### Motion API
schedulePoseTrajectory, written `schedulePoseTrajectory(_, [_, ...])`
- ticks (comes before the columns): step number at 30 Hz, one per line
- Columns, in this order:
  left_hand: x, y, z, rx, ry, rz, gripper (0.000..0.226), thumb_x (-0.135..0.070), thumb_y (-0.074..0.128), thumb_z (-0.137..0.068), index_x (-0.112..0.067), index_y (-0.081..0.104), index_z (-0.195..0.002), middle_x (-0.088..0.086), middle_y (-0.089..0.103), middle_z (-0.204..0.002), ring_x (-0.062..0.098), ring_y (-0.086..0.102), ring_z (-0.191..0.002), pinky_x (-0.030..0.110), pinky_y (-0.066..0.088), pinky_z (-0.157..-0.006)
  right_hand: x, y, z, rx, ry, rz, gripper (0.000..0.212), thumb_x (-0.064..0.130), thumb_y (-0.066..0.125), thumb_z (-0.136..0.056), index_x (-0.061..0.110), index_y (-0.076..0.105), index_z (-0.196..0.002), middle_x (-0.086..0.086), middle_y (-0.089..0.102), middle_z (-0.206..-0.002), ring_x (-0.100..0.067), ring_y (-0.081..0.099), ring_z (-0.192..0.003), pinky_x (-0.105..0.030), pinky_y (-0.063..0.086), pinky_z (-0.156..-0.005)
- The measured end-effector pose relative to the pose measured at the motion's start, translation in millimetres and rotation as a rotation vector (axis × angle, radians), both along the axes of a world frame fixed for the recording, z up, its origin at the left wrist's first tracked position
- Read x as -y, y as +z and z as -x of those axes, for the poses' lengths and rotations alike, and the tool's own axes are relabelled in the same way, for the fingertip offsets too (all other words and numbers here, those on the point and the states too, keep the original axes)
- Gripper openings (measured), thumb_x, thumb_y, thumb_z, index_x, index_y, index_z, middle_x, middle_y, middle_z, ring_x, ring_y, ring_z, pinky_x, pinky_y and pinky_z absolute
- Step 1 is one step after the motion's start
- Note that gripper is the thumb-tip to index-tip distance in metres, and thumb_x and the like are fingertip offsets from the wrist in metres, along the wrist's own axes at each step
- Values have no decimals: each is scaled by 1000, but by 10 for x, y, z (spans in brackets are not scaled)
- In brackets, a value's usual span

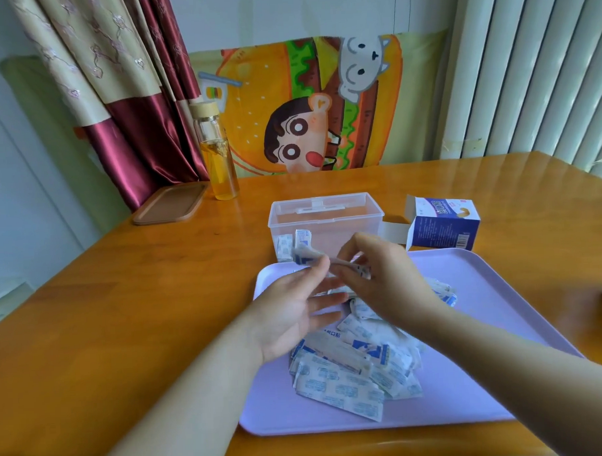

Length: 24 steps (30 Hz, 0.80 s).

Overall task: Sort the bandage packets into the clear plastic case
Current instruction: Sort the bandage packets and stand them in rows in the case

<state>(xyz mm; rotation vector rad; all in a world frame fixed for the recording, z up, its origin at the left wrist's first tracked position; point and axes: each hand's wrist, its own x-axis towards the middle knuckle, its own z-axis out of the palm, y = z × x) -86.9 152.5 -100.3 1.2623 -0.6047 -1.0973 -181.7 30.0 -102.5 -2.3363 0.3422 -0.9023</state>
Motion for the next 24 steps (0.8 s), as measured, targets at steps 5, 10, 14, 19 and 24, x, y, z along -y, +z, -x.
schedulePoseTrajectory(5, [62, -70, 11, -245, 150, 176, 31, -15, 38, -100, -6, 57, -123, 14, 65, -100, 22, 64, -86, 30, 53, -71, -42, -135, 25, -31, 134, 337, 29, 45, 60, -82, 17, 66, -88, 6, 57, -98, -14, 57, -87, -28, 51, -70])
schedulePoseTrajectory(10, [-16, -108, 1, -132, 150, 168, 28, -11, 42, -98, -6, 58, -121, 15, 69, -104, 20, 68, -83, 29, 58, -67, -26, -73, 40, 0, 69, -32, 24, 44, 67, -80, 28, 62, -97, 16, 56, -95, 1, 56, -82, -9, 43, -69])
schedulePoseTrajectory(14, [-30, -123, -10, -58, 211, 134, 26, -9, 50, -93, -11, 60, -118, 15, 68, -111, 25, 68, -93, 36, 57, -79, 42, -35, -35, -195, 170, -575, 40, 40, 77, -69, 18, 61, -98, 2, 65, -78, -7, 60, -60, -25, 52, -62])
schedulePoseTrajectory(19, [-27, -156, -30, 105, 222, 122, 28, -11, 62, -85, -17, 63, -112, 5, 73, -97, 15, 71, -79, 21, 53, -56, 57, -41, -61, -216, 290, -864, 41, 29, 77, -72, 5, 63, -102, -12, 64, -85, -20, 58, -72, -36, 46, -72])
schedulePoseTrajectory(24, [-3, -186, -73, 221, 195, 53, 20, -5, 62, -88, -19, 66, -101, 13, 72, -96, 23, 72, -84, 31, 55, -63, 30, -72, -171, -222, 247, -948, 42, 27, 76, -74, -6, 64, -98, -28, 65, -96, -29, 51, -83, -42, 41, -78])
